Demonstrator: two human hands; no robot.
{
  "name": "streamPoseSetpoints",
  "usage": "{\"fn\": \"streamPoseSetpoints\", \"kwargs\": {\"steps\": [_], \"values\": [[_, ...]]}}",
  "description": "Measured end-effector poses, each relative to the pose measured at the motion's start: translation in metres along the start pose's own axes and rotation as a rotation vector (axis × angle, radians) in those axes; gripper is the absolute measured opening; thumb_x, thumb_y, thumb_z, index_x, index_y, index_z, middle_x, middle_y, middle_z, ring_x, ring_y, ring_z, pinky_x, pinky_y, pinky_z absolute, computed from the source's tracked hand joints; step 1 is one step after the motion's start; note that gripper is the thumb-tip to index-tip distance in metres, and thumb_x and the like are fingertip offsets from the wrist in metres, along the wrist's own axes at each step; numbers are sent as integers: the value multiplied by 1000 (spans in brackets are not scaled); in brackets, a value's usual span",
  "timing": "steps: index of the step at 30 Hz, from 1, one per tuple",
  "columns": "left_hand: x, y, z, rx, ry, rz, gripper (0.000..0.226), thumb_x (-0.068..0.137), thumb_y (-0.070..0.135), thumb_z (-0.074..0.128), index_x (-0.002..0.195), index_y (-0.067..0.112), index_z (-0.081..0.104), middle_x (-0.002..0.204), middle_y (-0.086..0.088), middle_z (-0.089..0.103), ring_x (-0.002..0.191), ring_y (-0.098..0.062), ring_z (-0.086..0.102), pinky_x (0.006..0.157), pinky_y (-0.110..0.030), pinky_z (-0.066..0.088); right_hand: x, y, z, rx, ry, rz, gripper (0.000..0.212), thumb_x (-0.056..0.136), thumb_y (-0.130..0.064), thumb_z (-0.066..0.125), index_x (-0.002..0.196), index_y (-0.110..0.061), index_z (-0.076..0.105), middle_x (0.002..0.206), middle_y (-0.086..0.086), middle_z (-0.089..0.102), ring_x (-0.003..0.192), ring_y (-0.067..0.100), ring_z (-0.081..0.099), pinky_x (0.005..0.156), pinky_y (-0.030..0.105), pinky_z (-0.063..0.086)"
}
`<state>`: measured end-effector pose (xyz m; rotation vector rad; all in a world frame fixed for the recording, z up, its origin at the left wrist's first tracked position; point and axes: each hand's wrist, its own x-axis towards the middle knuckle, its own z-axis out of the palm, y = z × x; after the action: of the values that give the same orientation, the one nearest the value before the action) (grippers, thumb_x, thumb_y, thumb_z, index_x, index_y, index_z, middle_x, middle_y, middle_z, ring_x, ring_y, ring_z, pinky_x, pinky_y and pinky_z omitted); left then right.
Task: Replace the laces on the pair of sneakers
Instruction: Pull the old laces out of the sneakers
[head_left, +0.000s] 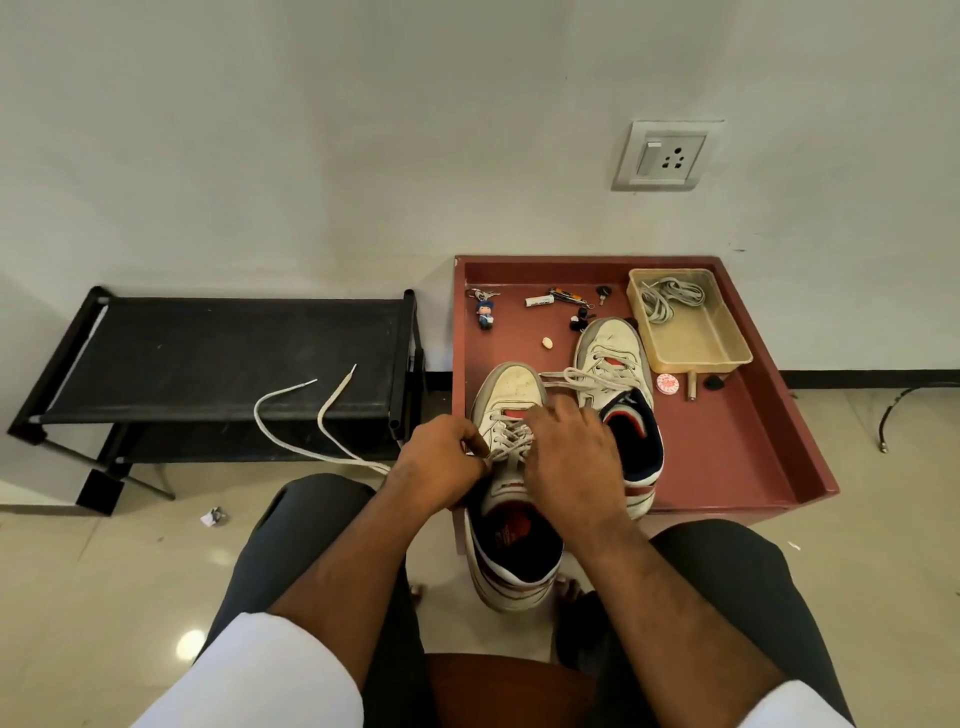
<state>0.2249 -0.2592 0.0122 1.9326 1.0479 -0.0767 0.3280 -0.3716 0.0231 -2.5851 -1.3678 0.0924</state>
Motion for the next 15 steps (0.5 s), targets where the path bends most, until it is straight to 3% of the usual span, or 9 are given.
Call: {"fn": "streamPoseSetpoints", "kwargs": {"steps": [3,7,11,13,15], "values": [[1,0,0,-22,-10,4,11,89,11,67,89,22,65,99,-7,65,77,-24,70,56,-34,61,-2,-12,5,-5,-40,-112,31,89,-24,57,119,-19,63,137,4,47,121,25,43,100,42,39],[0,0,-1,-44,-19,-3,10,89,13,69,88,22,65,100,-8,65,77,-24,70,53,-30,59,7,0,6,-19,-92,-128,23,94,-27,57,111,-18,69,137,-1,50,123,20,41,104,39,34],[2,-1,-1,-73,-18,-30,10,87,12,71,87,20,66,99,-8,64,75,-23,70,51,-28,57,11,31,-17,203,74,174,20,93,-23,62,109,-14,70,129,0,56,118,16,45,103,27,34],[3,-1,1,-60,-12,-21,10,87,12,71,88,20,66,99,-8,64,75,-23,69,51,-29,58,9,44,-24,210,104,269,26,90,-26,65,114,-19,69,134,-1,52,124,19,39,105,32,33],[3,-1,1,-53,-18,-16,9,87,12,71,93,18,67,100,-8,64,75,-22,69,51,-29,58,8,39,-22,126,15,195,40,88,-33,66,127,-29,61,144,-4,41,135,22,26,112,43,25]]}}
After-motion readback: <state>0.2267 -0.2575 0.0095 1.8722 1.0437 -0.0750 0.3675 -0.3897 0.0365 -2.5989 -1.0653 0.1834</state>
